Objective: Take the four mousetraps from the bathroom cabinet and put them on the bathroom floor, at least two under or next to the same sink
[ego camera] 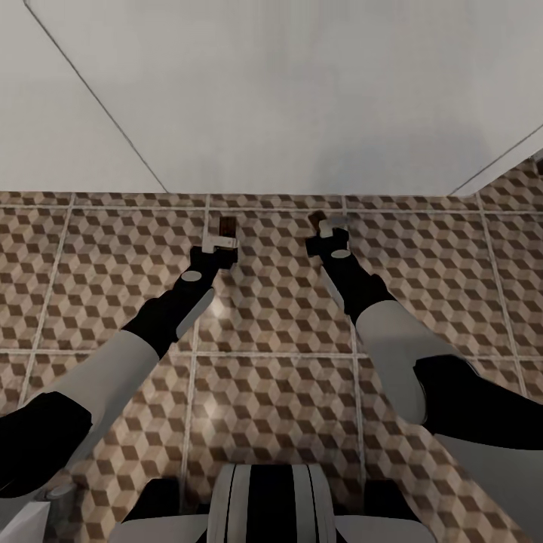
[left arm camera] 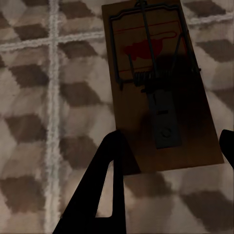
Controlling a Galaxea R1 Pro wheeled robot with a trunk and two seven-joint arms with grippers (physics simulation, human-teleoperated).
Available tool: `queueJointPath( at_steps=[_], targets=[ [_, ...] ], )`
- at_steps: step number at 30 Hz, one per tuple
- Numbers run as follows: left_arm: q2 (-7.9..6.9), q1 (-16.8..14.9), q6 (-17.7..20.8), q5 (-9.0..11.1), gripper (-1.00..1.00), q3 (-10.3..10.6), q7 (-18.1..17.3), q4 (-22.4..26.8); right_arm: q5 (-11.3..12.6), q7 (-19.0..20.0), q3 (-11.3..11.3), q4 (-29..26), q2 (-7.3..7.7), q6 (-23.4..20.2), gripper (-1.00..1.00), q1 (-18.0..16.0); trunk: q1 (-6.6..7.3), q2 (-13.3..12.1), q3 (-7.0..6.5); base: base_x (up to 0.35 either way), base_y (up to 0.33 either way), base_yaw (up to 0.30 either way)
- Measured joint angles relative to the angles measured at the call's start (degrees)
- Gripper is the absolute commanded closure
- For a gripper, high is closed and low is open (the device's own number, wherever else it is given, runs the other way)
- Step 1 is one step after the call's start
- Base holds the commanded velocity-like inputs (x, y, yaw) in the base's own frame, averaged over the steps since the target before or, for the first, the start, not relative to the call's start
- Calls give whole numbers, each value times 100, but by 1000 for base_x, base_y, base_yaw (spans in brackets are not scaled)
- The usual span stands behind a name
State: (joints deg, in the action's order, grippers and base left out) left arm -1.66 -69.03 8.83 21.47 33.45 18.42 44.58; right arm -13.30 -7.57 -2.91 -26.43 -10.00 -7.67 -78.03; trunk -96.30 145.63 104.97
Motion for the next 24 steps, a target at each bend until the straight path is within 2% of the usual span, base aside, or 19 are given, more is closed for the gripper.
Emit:
queueJointPath(
  at_steps=[7, 10, 16, 24],
  targets=[
    [7, 0, -1, 0, 100, 7, 0, 4, -13, 4, 0, 27, 0, 60, 100, 0, -2, 0, 0, 41, 0, 0],
    [4, 0, -5, 0, 100, 8, 0, 9, -15, 5, 1, 103, 0, 232, 100, 0, -2, 0, 0, 4, 0, 0],
    [12, 0, -6, 0, 100, 9, 0, 3, -62, -83, -7, 686, 0, 684, 100, 3, -2, 0, 0, 1, 0, 0],
    [18, 0, -7, 0, 100, 9, 0, 3, -76, -132, -9, 1036, 0, 873, 100, 3, -2, 0, 0, 0, 0, 0]
  ],
)
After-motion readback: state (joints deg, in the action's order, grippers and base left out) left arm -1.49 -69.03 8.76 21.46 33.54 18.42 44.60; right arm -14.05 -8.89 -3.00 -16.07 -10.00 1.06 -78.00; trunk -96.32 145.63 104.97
